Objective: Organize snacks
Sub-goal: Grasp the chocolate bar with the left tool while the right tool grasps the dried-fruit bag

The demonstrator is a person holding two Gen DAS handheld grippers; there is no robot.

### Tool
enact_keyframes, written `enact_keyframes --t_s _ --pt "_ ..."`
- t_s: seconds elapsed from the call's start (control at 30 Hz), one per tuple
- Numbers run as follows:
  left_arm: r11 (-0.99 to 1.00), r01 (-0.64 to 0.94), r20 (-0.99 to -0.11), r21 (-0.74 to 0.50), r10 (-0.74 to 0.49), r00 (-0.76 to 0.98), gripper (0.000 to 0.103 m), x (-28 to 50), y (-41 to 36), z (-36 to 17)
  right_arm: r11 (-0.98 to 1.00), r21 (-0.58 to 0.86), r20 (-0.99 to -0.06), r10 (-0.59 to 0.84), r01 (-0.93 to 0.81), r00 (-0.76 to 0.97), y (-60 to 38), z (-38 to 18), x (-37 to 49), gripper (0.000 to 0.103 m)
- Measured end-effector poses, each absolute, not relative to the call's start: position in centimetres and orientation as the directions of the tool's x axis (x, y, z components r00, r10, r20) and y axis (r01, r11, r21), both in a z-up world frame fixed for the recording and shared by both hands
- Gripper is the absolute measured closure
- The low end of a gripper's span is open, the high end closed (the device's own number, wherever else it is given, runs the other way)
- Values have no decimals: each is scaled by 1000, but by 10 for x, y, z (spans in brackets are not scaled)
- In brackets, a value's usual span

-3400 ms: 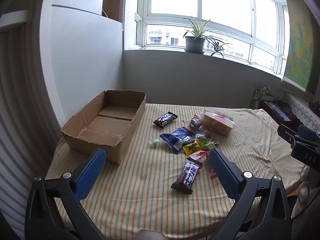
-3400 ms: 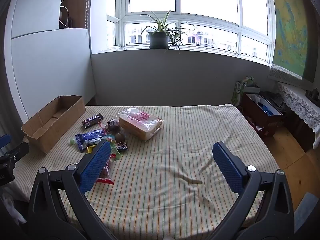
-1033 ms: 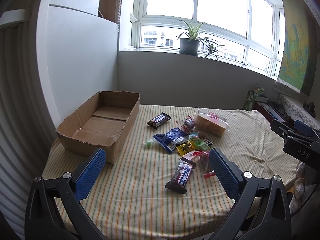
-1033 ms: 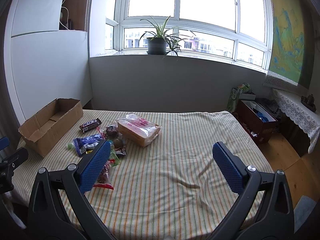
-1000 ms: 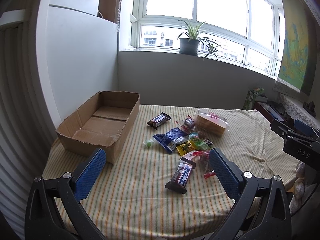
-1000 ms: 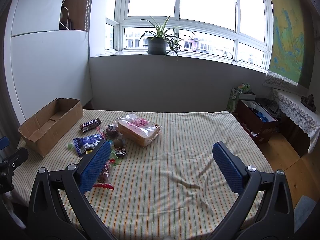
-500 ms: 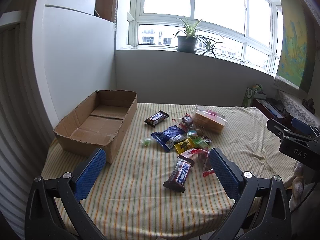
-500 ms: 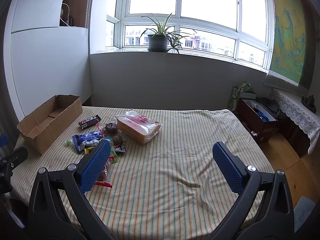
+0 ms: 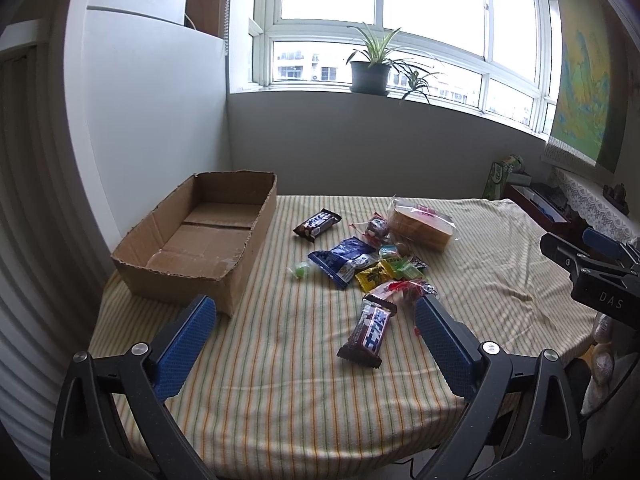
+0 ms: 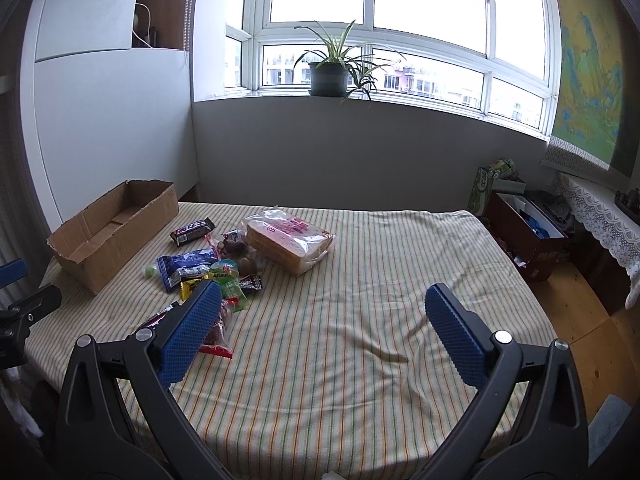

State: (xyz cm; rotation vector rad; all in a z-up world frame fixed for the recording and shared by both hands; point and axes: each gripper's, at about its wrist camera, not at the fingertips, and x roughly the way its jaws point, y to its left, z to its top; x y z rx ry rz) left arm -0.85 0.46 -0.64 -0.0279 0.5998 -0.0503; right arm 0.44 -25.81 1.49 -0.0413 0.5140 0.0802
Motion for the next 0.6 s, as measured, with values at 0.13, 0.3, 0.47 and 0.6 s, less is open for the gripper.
enact_keyframes --t_s 0.13,0.3,0.47,0.6 --pt "996 66 -599 -54 -85 796 11 -8 9 -15 990 -7 -522 118 -143 845 -254 7 9 0" --pt "992 105 -640 -71 -126 758 16 1 4 -29 972 4 -590 191 -233 785 -236 -13 27 0" --pt "984 153 -680 -87 -171 713 24 20 -6 -44 959 13 -630 228 -284 742 -222 -28 41 0" --pt "974 195 -716 -116 -218 664 34 37 -12 -57 947 38 -686 257 -319 681 -211 -41 60 5"
